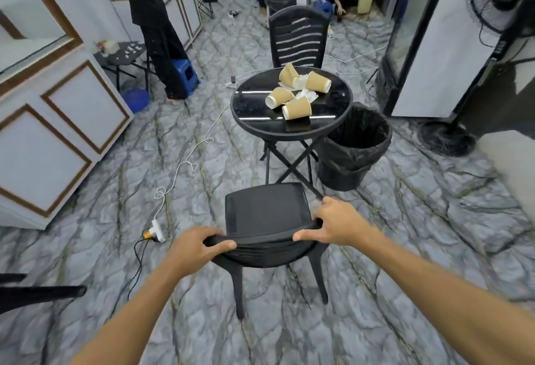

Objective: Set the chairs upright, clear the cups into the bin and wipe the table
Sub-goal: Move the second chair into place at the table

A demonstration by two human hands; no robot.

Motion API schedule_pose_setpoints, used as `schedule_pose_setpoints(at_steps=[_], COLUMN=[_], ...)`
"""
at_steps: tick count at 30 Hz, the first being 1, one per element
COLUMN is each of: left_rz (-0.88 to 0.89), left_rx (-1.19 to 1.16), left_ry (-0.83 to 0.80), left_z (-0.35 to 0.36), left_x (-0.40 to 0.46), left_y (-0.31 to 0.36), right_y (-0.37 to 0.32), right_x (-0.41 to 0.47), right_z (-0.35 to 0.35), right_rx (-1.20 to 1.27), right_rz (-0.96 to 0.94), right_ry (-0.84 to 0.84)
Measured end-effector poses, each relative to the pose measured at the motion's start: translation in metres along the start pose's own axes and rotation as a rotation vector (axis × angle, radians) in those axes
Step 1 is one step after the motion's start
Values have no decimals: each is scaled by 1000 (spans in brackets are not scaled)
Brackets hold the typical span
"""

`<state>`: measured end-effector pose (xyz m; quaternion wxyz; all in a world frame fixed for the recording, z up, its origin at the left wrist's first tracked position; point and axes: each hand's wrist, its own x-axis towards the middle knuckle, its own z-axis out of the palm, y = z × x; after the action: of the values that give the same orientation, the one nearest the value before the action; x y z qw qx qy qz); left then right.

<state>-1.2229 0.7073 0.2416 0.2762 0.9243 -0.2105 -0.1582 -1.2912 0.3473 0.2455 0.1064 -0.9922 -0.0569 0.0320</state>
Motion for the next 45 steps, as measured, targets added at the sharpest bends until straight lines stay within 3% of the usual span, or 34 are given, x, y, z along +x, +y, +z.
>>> schedule_pose_setpoints(at_steps=[7, 13, 19, 24, 31, 40, 45], left_rz=[181, 208, 105, 95, 105, 112, 102], left_rx=[18, 21, 19, -5, -75, -38, -52], left_ry=[-33, -42, -56, 100, 111, 6, 2], left_z=[-7, -34, -65, -46, -25, -25, -25], left_x=[89, 134, 124, 123, 101, 91, 81], left_y=[47, 21, -35, -40, -7, 6, 2], right_y=[49, 30, -11, 10, 29, 5, -4], right_x=[-4, 20, 55, 73, 36, -1, -8], right_z=[-15, -15, 9, -10, -18, -13, -2], right_rx=[35, 18, 154, 97, 227, 393, 354], right_rz=[177, 236, 91, 27, 91, 199, 208], right_ry=[102, 139, 84, 33, 46, 145, 205])
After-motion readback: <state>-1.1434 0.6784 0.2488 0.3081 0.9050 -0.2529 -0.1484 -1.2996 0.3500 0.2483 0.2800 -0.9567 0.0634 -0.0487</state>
